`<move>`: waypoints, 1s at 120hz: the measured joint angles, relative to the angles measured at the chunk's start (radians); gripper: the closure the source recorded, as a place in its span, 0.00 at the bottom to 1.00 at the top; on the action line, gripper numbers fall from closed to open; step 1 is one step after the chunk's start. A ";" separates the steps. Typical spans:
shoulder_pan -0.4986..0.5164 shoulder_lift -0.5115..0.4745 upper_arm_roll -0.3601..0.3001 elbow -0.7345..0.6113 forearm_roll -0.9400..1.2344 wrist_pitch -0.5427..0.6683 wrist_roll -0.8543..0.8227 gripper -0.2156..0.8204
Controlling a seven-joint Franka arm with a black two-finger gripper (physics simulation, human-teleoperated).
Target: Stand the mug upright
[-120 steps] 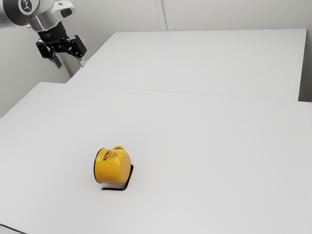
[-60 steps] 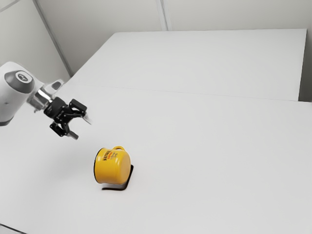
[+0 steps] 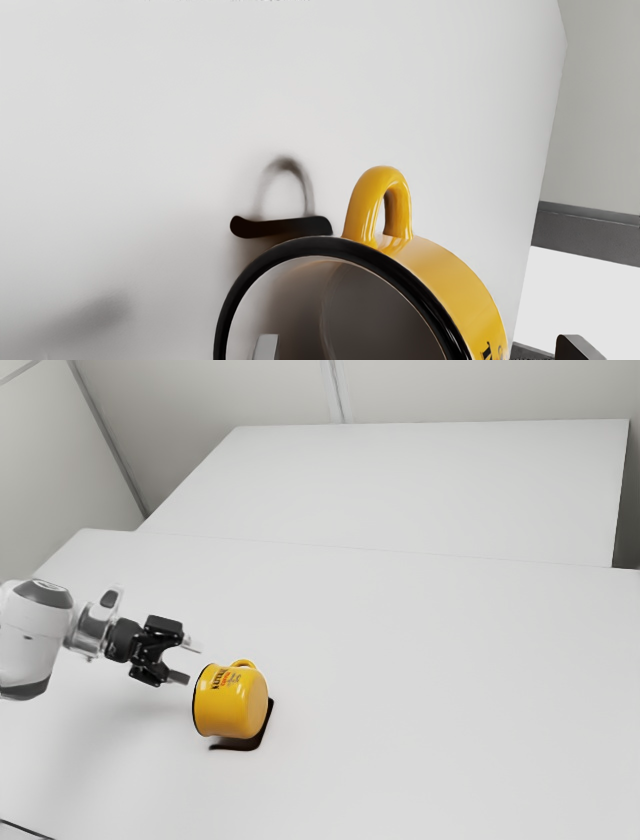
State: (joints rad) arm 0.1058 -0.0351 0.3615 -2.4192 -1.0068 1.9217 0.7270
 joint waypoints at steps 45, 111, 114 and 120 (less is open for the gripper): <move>0.050 0.030 -0.002 -0.031 -0.093 0.029 0.190 0.21; 0.022 -0.016 -0.046 -0.120 -0.202 0.041 0.310 0.21; 0.027 -0.016 -0.055 -0.120 -0.208 0.043 0.313 0.21; 0.030 -0.015 -0.068 -0.120 -0.218 0.046 0.316 0.21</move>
State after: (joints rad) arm 0.1362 -0.0504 0.2930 -2.5391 -1.2250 1.9673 1.0433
